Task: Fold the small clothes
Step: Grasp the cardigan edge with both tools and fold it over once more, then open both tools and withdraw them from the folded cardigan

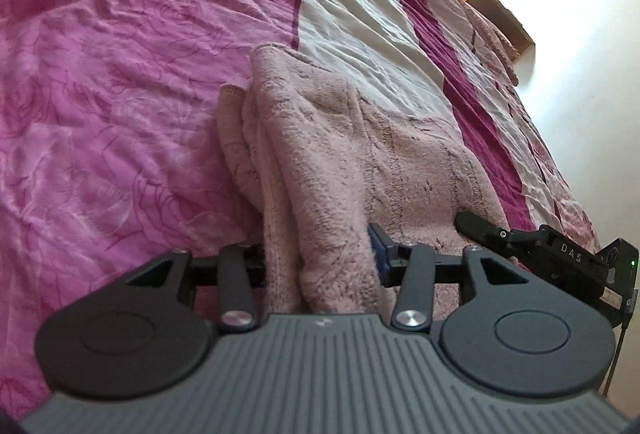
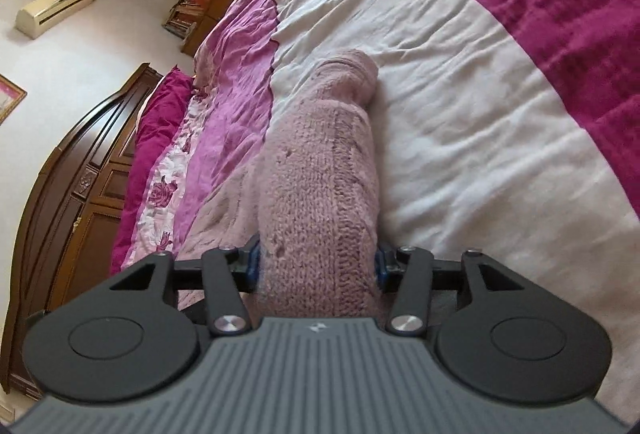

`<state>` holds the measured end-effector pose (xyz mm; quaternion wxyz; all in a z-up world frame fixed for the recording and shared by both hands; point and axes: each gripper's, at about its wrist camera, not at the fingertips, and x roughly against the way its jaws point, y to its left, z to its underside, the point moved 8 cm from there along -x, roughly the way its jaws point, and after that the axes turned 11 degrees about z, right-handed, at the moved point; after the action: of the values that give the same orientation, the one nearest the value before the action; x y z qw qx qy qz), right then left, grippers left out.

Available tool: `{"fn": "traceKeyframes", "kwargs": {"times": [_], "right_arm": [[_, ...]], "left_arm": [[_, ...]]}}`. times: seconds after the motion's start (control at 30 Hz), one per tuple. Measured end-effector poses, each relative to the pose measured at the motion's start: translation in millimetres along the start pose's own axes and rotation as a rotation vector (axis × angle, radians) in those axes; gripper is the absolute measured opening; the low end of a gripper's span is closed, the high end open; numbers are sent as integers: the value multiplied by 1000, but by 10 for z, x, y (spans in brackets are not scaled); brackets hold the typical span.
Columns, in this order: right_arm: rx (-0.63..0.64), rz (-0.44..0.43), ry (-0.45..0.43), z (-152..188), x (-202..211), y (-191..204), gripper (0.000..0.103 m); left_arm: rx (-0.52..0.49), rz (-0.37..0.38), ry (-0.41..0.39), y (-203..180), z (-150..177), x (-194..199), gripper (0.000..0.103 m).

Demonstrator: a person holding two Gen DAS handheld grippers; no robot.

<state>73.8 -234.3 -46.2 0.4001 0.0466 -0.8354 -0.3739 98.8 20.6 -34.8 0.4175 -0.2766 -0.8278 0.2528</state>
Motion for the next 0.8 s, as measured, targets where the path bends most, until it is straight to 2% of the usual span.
{"fn": "traceKeyframes", "kwargs": {"times": [0.2, 0.4, 0.57, 0.7, 0.8], "right_arm": [[9, 18, -34, 2, 171, -24, 62], [79, 54, -82, 96, 490, 22, 62], [129, 117, -77, 202, 433, -57, 62], [123, 116, -80, 209, 461, -61, 63], [150, 127, -97, 207, 527, -2, 67]], "left_arm": [[-5, -27, -14, 2, 111, 173, 53], [-48, -90, -22, 46, 230, 345, 56], [-39, -119, -32, 95, 288, 345, 62], [-85, -174, -33, 27, 306, 432, 65], [-110, -236, -29, -6, 338, 509, 71]]}}
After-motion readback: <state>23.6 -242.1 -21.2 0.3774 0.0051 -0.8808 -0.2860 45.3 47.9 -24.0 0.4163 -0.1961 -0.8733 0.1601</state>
